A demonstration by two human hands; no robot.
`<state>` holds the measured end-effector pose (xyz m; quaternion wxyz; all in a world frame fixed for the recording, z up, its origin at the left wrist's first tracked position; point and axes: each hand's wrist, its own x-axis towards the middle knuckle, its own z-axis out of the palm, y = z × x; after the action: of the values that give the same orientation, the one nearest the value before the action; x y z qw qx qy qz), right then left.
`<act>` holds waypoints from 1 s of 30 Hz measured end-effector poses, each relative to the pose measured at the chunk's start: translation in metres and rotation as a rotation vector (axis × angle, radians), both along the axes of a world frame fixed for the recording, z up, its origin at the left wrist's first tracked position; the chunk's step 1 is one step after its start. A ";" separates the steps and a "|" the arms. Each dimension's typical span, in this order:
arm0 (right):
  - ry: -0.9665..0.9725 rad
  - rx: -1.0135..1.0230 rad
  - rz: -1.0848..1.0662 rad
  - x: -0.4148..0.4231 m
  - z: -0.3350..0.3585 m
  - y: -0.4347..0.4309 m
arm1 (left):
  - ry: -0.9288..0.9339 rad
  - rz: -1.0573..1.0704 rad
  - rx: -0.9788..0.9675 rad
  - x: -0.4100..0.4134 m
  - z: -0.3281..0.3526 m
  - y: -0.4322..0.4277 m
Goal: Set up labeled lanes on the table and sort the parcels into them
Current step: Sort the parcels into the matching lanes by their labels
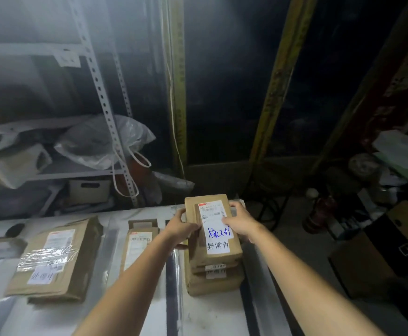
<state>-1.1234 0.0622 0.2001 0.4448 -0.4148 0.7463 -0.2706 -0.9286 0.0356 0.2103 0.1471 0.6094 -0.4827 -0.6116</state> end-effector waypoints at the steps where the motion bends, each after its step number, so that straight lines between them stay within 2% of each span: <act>1: -0.012 0.023 0.011 -0.003 0.000 -0.001 | -0.002 0.014 -0.006 -0.002 0.001 0.001; 5: -0.013 0.109 0.064 -0.011 0.003 -0.005 | -0.031 0.059 -0.017 -0.008 0.001 0.006; 8: 0.043 0.128 0.135 -0.013 0.008 -0.011 | -0.131 0.032 -0.030 -0.009 0.006 0.011; 11: 0.295 0.160 0.299 -0.010 0.024 -0.019 | -0.352 -0.112 -0.139 -0.003 0.017 0.014; 14: 0.754 0.199 0.559 -0.001 0.060 -0.025 | -0.584 -0.274 -0.237 0.017 0.040 0.012; 16: 0.908 0.151 0.672 0.012 0.084 -0.029 | -0.693 -0.309 -0.262 0.037 0.058 0.013; 22: 0.789 0.039 0.884 0.088 0.133 -0.034 | -0.855 -0.160 -0.286 0.132 0.111 0.040; 30: 0.768 -0.155 1.159 0.284 0.177 -0.014 | -1.005 0.097 -0.192 0.327 0.165 0.136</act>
<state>-0.8394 0.0477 0.3775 0.1912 -0.8427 0.4878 0.1237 -0.6013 0.1714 0.3750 -0.0198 0.8336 -0.5188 -0.1885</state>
